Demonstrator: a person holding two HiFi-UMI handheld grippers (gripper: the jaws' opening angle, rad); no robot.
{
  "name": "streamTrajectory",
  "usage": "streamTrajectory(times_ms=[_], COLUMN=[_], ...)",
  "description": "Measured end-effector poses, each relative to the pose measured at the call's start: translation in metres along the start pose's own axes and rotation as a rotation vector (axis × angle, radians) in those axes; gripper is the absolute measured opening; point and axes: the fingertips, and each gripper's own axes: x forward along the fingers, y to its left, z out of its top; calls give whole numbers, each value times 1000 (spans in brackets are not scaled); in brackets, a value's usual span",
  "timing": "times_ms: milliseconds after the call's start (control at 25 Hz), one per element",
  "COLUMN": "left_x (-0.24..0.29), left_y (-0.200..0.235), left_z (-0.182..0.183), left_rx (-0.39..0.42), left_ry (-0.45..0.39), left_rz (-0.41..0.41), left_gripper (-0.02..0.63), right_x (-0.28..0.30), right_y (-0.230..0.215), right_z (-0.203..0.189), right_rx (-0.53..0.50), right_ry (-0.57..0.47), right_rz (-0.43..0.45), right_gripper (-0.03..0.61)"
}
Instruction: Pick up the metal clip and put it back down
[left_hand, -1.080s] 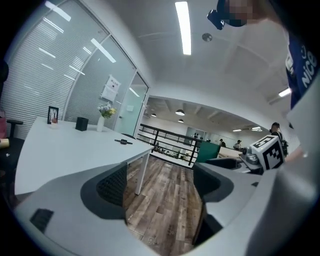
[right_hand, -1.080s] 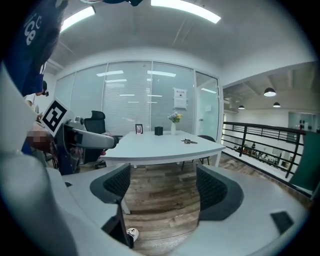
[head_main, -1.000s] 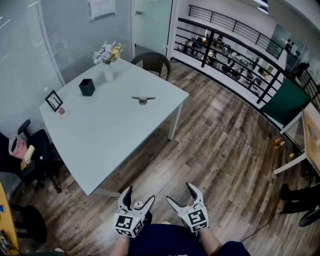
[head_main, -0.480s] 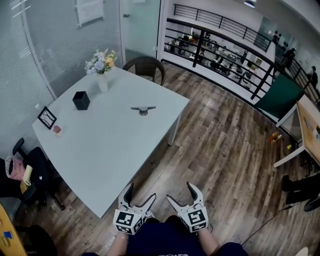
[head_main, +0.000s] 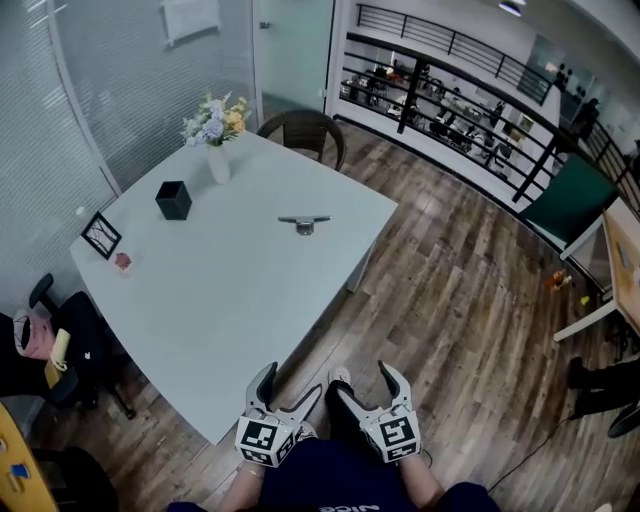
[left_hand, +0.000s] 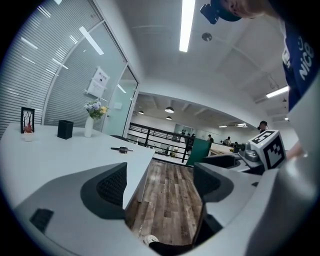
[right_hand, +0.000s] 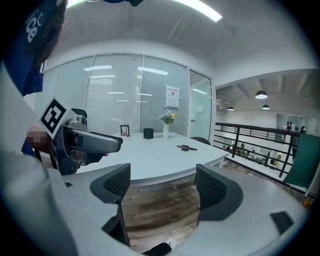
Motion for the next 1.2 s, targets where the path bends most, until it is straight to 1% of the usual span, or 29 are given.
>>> streamTrajectory(times_ms=[120, 240, 360, 520, 640, 720, 760, 840, 880, 1000, 1120, 1200], left_x=[9, 27, 48, 84, 107, 120, 126, 140, 148, 168, 184, 193], left_y=[16, 33, 42, 57, 76, 89, 94, 101, 104, 115, 124, 129], left_z=[-1, 5, 17, 34, 47, 52, 55, 60, 63, 70, 75, 79], left_rx=[-7, -7, 19, 43, 40, 31, 42, 89, 96, 26, -1, -37], left_ry=[5, 1, -13, -5, -9, -11, -8, 4, 5, -19, -39, -66], left_rz=[30, 58, 65, 87, 146, 198, 222, 258, 272, 331, 395, 431], left_gripper=[400, 400, 399, 399, 399, 399, 399, 399, 399, 399, 399, 399], right_x=[20, 46, 72, 109, 141, 162, 173, 197, 209, 239, 258, 271], right_y=[-8, -23, -41, -74, -98, -112, -118, -131, -137, -154, -167, -176], right_z=[3, 15, 25, 40, 54, 66, 73, 85, 91, 110, 124, 128], right_rx=[-3, -17, -19, -24, -59, -94, -114, -161, -185, -238, -274, -297], right_ry=[-4, -23, -31, -59, -68, -76, -80, -83, -86, -104, -123, -122], right_rz=[12, 35, 54, 82, 126, 167, 189, 233, 254, 306, 352, 376], right_gripper=[397, 397, 397, 397, 391, 373, 372, 371, 371, 371, 364, 362])
